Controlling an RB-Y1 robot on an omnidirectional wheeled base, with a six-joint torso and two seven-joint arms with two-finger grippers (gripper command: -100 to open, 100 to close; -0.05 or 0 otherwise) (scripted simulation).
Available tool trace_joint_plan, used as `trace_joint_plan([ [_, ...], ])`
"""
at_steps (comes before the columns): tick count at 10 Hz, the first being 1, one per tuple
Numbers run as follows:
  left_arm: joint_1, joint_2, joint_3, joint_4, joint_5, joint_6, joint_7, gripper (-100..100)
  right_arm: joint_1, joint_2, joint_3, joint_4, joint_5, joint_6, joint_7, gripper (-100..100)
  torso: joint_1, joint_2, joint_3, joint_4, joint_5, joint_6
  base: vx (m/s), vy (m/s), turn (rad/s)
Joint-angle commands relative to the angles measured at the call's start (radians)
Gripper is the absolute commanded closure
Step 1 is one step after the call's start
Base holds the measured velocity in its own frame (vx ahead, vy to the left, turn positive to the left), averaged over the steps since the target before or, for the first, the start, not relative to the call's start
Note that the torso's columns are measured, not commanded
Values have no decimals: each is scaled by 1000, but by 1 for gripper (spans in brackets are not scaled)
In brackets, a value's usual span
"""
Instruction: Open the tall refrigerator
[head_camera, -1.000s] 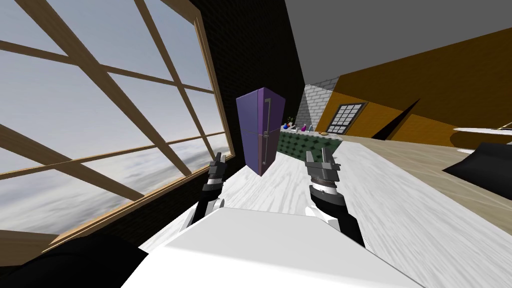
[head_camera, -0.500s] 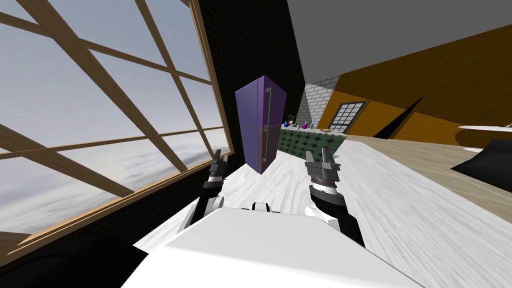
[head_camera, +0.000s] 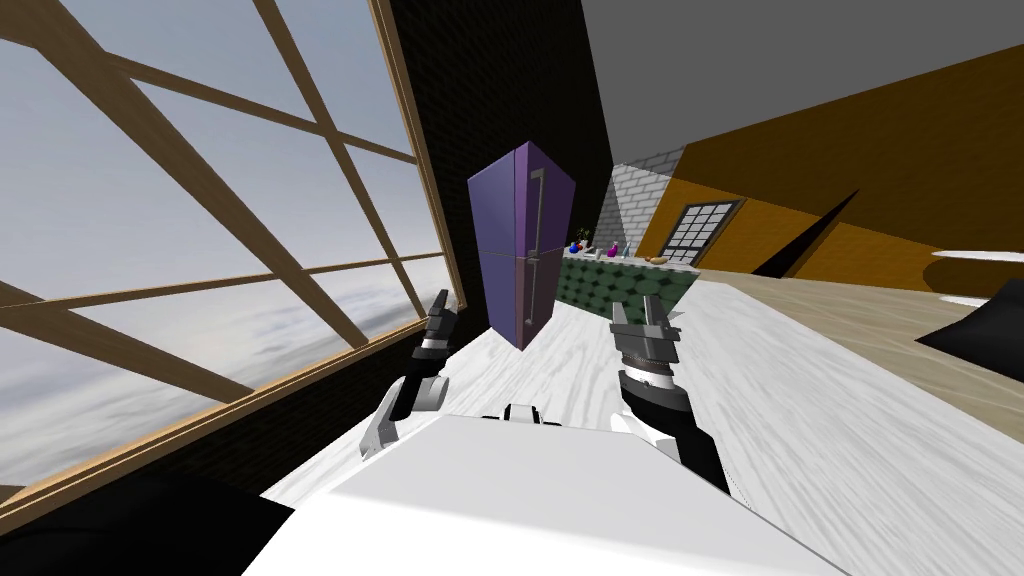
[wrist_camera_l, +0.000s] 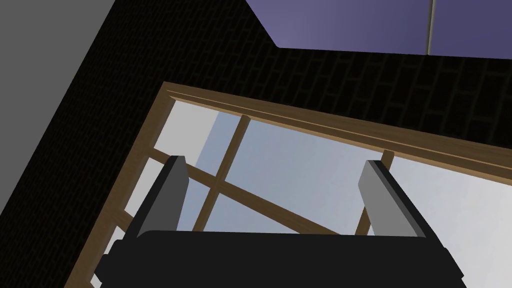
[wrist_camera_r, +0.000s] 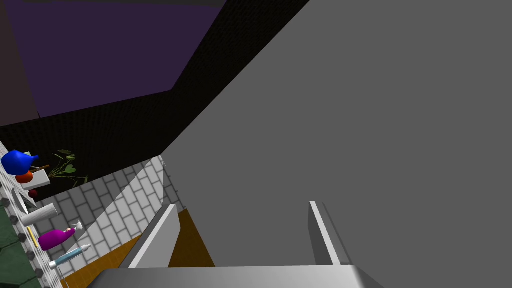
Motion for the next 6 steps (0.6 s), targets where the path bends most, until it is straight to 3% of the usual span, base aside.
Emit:
trace_joint_plan([
  [1,-71,19,13,18,-9,55,-12,-100,0,0,0,0,0,0,0,0,0,0,0,0,0,0,83,-10,12],
  [2,-94,19,13,18,-9,55,-12,-100,0,0,0,0,0,0,0,0,0,-2,-1,-1,0,0,72,-10,4],
  [3,-133,31,26,35,-14,98,-19,-100,0,0,0,0,0,0,0,0,0,-1,-1,-1,0,0,95,-9,12],
  [6,-224,40,40,53,-19,146,-27,-100,0,0,0,0,0,0,0,0,-1,-1,0,0,0,0,81,-19,9],
])
